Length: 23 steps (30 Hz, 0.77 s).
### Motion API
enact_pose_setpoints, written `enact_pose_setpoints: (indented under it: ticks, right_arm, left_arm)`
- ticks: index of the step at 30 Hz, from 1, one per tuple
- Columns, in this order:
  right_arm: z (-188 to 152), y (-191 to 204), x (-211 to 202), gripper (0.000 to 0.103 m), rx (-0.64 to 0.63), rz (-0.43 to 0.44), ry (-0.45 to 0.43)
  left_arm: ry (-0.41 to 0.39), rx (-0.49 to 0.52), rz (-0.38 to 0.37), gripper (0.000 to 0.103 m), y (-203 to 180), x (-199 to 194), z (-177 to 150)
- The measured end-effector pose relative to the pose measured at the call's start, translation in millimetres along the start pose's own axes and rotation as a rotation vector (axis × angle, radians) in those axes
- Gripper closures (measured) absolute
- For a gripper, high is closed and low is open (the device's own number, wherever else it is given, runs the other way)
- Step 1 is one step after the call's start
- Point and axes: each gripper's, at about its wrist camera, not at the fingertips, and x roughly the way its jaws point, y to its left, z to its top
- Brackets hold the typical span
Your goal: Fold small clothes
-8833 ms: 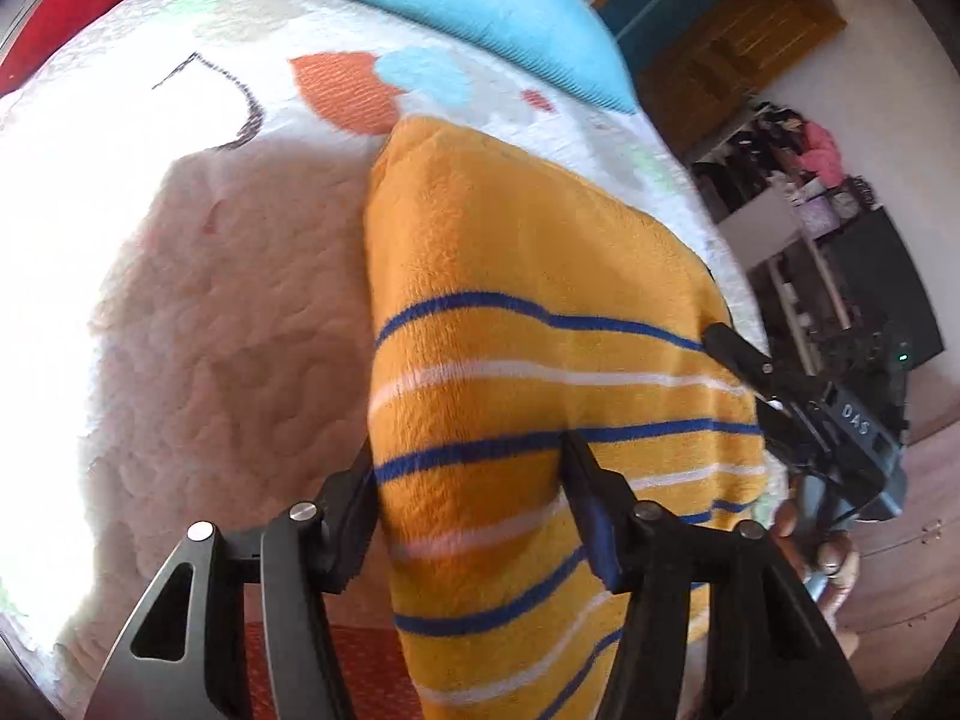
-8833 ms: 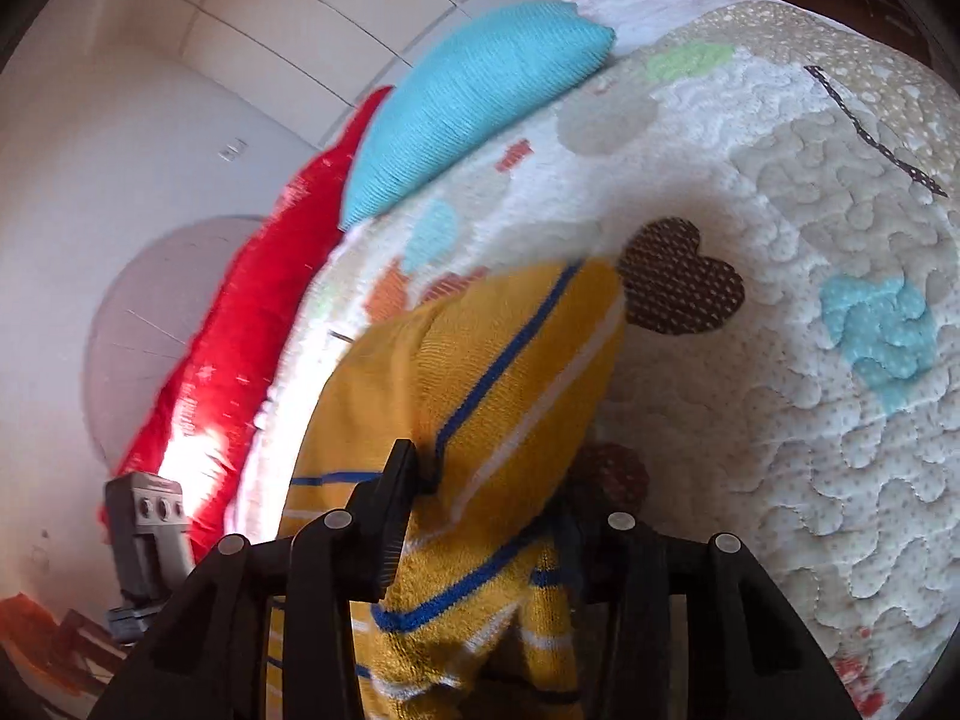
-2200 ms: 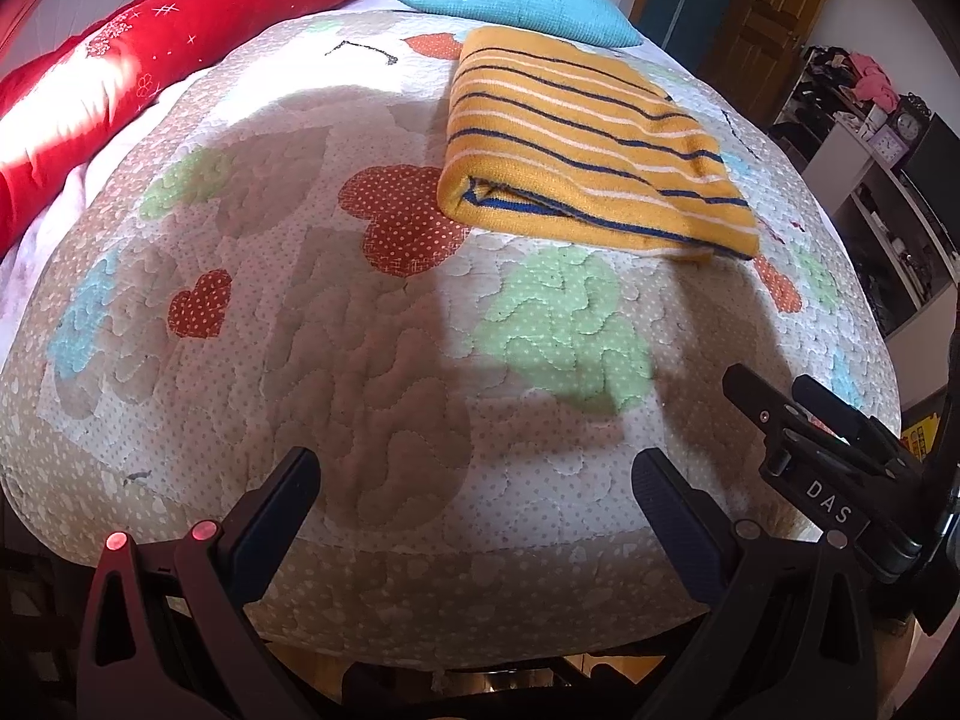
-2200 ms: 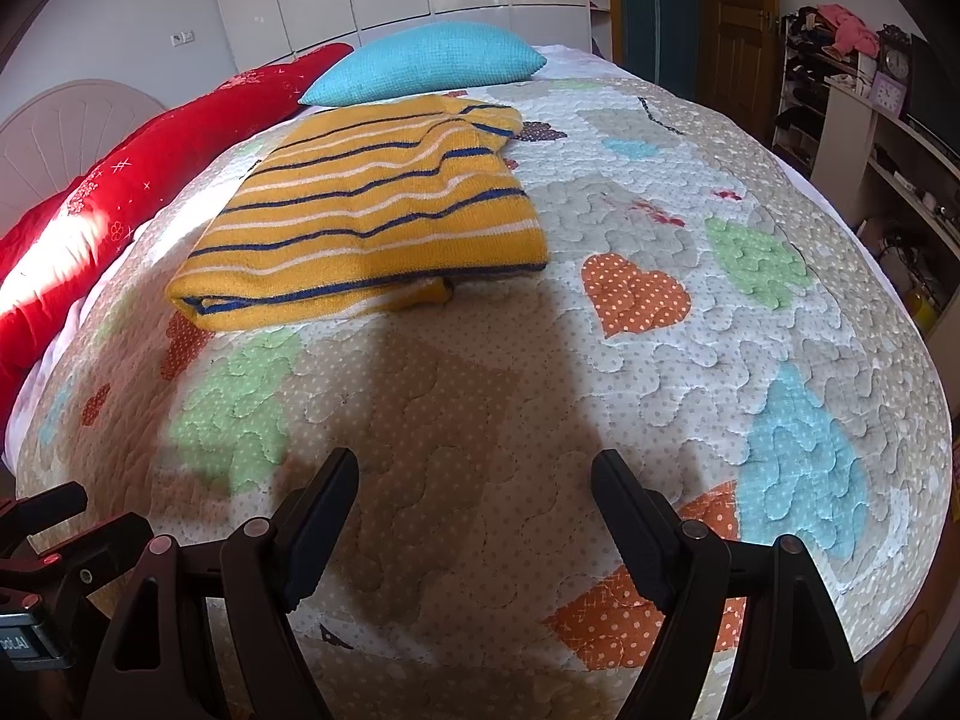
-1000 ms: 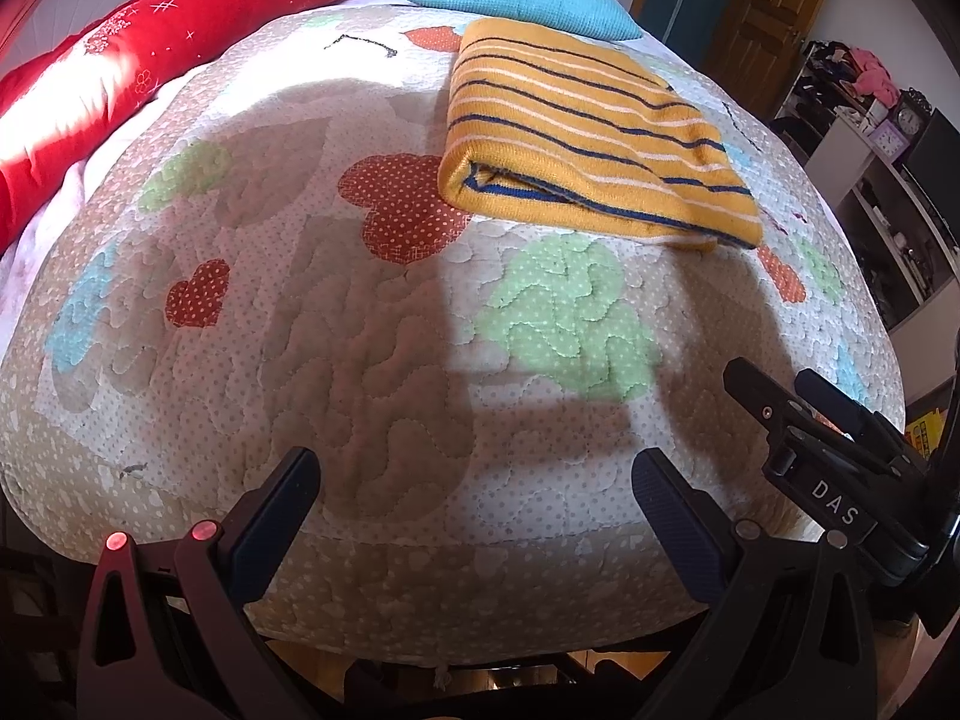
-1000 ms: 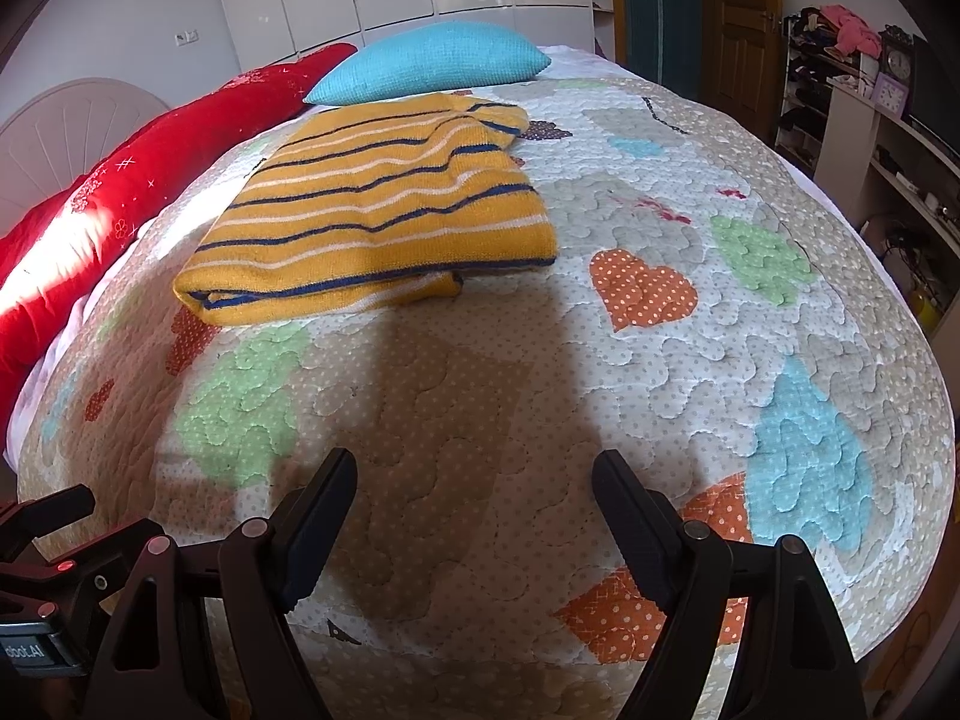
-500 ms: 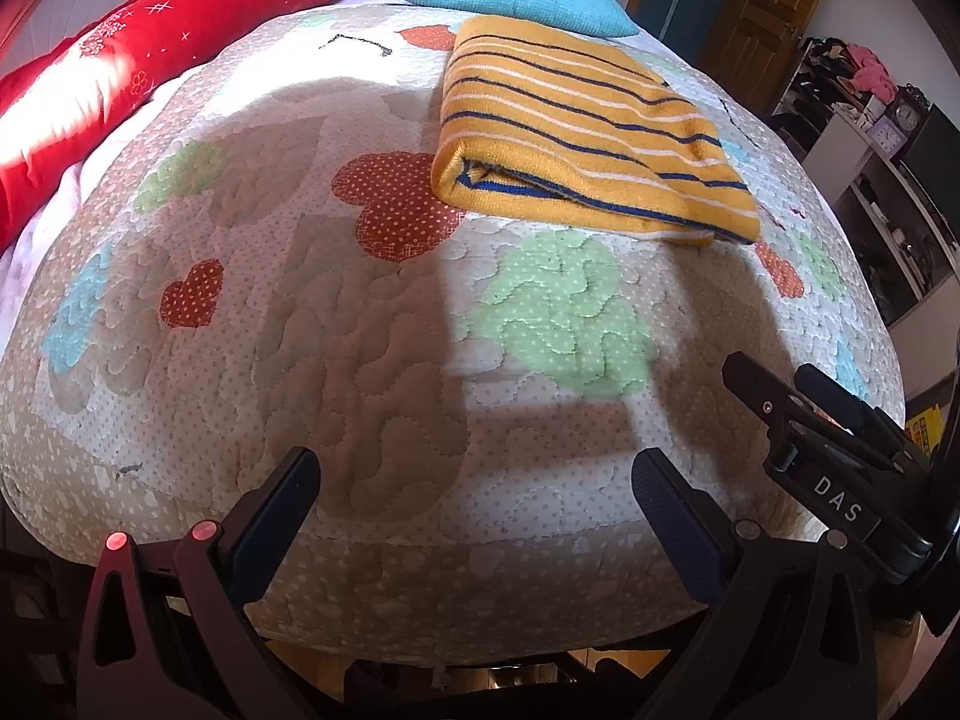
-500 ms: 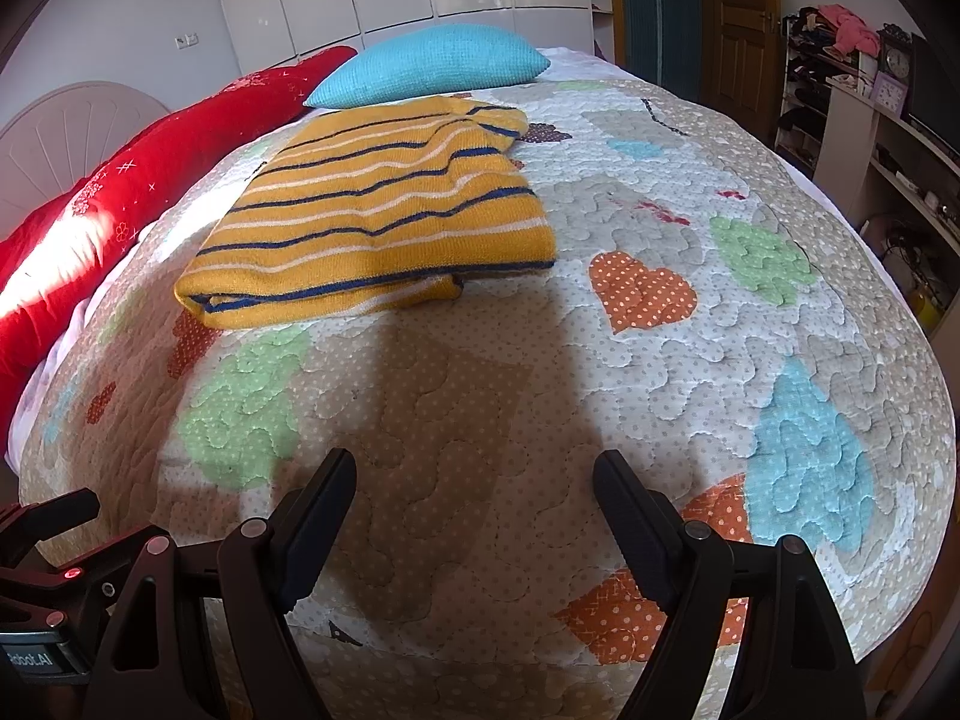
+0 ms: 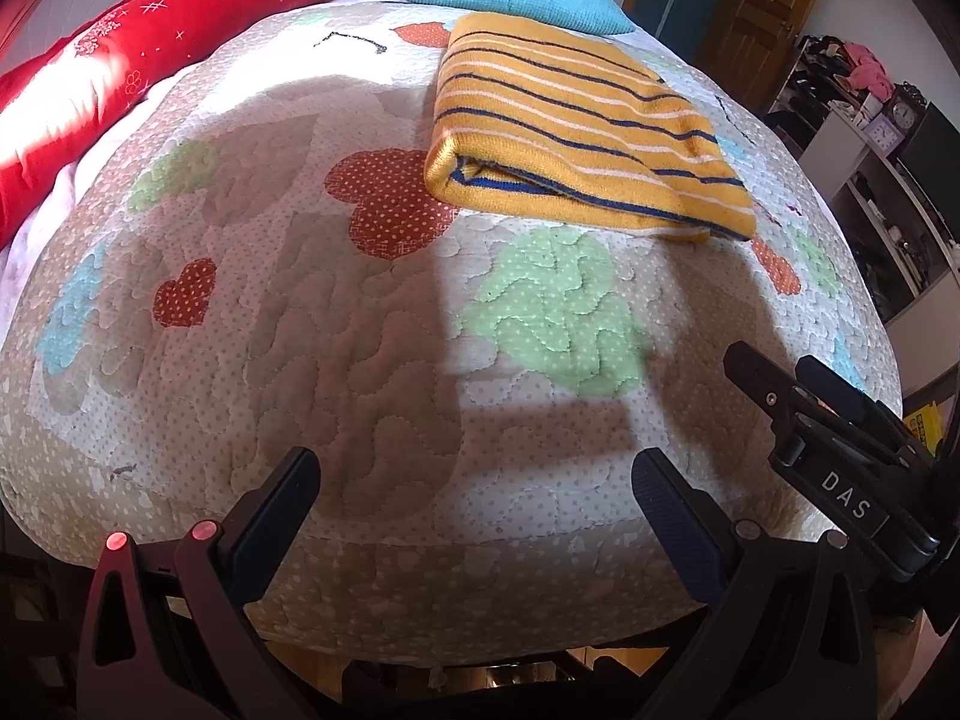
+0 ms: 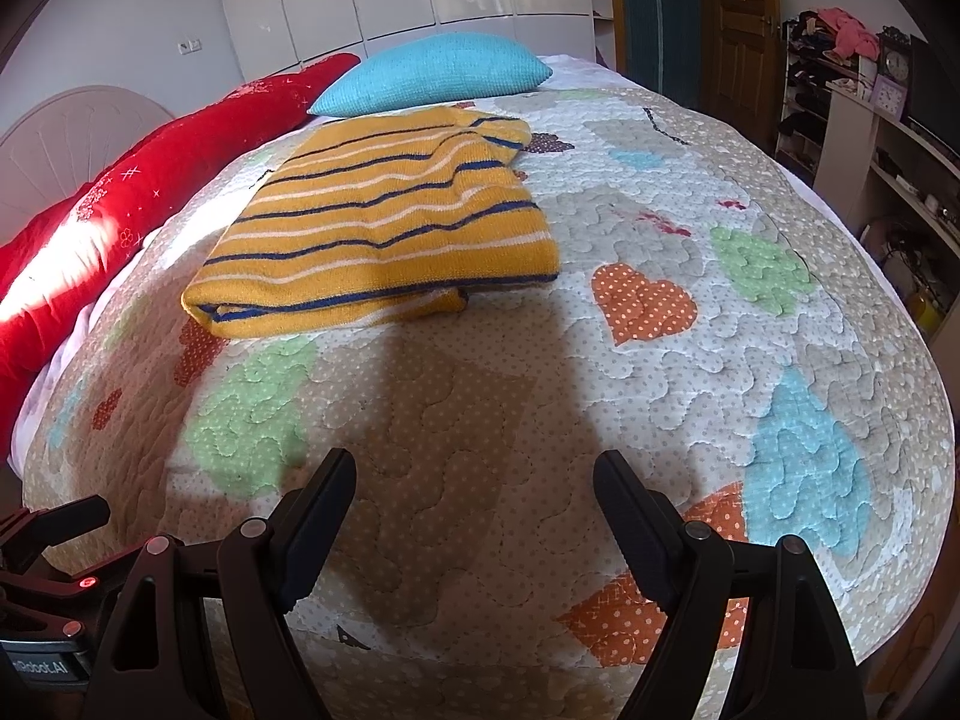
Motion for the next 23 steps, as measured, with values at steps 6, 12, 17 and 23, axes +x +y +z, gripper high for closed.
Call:
enact_pose_setpoints:
  ticks: [6, 12, 17, 23]
  right_arm:
    - [6, 3, -3, 0.017, -0.026, -0.008, -0.017]
    - [16, 10, -1, 0.017, -0.051, -0.003, -0.033]
    - [25, 17, 2, 0.016, -0.065, 0.0, -0.041]
    - [25, 10, 7, 0.016, -0.046, 0.0, -0.029]
  left_arm:
    - [-0.014, -0.016, 0.002, 0.0, 9, 0, 7]
    - [-0.055, -0.024, 0.009, 0.0, 19, -6, 20]
    - [-0.065, -0.009, -0.012, 0.0, 17, -4, 27]
    - [-0.059, 0.014, -0.029, 0.0, 9, 2, 28]
